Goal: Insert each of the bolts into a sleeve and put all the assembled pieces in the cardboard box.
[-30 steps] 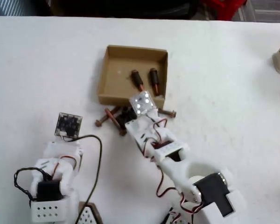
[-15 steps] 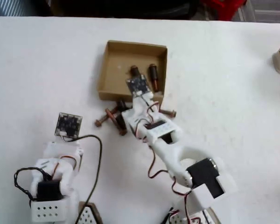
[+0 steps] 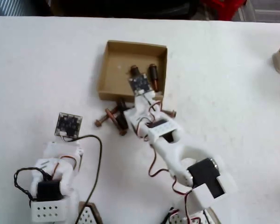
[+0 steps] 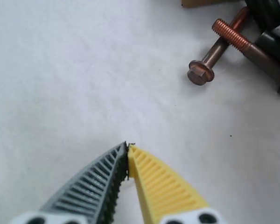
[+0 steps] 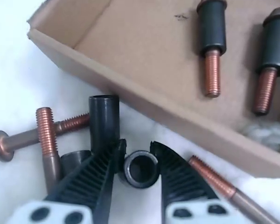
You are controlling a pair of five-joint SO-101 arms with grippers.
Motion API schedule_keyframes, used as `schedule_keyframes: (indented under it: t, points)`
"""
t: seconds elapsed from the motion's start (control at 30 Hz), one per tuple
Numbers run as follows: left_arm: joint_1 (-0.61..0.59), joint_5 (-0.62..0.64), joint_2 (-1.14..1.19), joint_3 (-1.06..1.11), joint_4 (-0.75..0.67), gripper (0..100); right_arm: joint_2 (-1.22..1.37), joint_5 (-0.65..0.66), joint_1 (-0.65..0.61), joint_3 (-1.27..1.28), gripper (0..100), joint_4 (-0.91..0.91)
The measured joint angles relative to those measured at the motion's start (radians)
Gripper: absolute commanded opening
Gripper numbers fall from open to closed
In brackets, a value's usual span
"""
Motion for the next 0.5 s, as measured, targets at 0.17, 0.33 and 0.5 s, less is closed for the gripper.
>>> schedule_keyframes:
  t: [0.17, 0.33, 0.5]
  points:
    - [0.000, 0.000, 0.000, 0.000, 0.000, 2, -0.115, 0.029, 0.000, -0.006, 1.7, 0.242]
    - [0.000, 0.000, 0.000, 0.000, 0.000, 2, -0.328, 0.206, 0.015, -0.006, 1.8, 0.571]
    - [0.000, 0.000, 0.000, 0.000, 0.000, 2, -0.489, 0.245, 0.072, -0.006, 1.8, 0.833]
